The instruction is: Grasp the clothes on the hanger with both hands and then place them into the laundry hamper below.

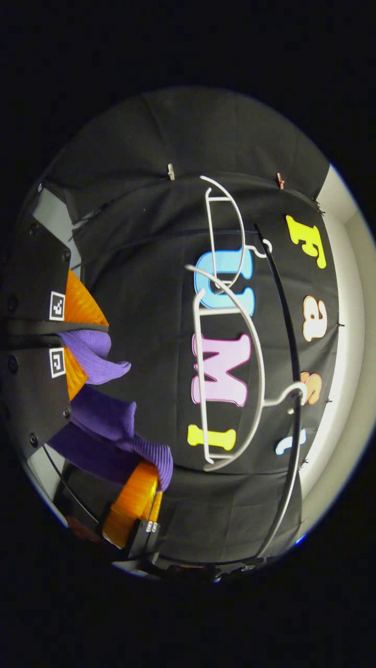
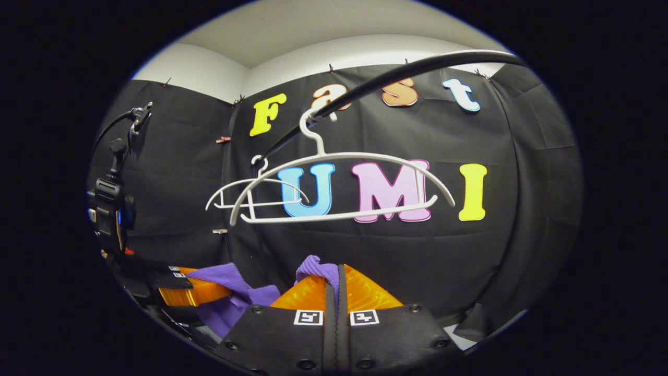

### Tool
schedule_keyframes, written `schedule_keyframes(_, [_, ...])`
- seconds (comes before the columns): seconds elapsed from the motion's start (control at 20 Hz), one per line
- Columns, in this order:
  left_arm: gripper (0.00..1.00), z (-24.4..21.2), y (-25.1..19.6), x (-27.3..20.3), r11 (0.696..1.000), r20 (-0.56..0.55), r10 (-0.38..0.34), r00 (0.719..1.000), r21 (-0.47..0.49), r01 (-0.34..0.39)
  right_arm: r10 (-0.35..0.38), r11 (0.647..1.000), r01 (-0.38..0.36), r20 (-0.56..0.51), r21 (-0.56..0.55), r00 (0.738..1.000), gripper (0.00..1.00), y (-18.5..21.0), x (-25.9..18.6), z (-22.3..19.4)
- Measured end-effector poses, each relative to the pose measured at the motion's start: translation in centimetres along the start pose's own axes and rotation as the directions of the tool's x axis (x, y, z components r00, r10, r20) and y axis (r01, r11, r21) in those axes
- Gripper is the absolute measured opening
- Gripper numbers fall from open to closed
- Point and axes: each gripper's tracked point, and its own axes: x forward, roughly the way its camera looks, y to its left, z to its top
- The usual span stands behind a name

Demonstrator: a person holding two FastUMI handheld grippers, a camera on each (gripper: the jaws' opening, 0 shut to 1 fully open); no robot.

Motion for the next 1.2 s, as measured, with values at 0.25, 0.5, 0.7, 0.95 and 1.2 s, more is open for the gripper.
schedule_keyframes(0.25, [0.05, -1.1, -2.7, 1.2, 0.997, -0.029, -0.066, 0.997, -0.031, 0.065, 0.027, 0.999, -0.026, -0.073, 0.02, 0.997, 0.04, 1.0, 0.6, -2.4])
schedule_keyframes(0.5, [0.05, -8.5, -3.1, 3.3, 0.993, -0.147, -0.077, 0.986, -0.104, 0.062, 0.004, 0.999, 0.005, -0.231, 0.037, 0.973, 0.04, -0.7, 0.1, -10.1])
schedule_keyframes(0.7, [0.05, -15.5, -2.1, 4.6, 0.997, -0.27, -0.034, 0.962, -0.075, 0.015, -0.026, 1.0, 0.028, -0.388, 0.0, 0.921, 0.05, -2.6, -1.0, -18.3])
schedule_keyframes(0.95, [0.05, -25.3, -1.3, 5.8, 0.997, -0.435, -0.024, 0.9, -0.082, -0.013, -0.043, 0.999, 0.029, -0.566, -0.035, 0.824, 0.05, -4.4, -3.2, -28.2])
schedule_keyframes(1.2, [0.06, -32.4, 1.9, 6.1, 0.992, -0.584, 0.097, 0.806, -0.01, -0.126, -0.1, 0.995, 0.086, -0.703, -0.055, 0.704, 0.1, -6.2, -5.7, -34.6])
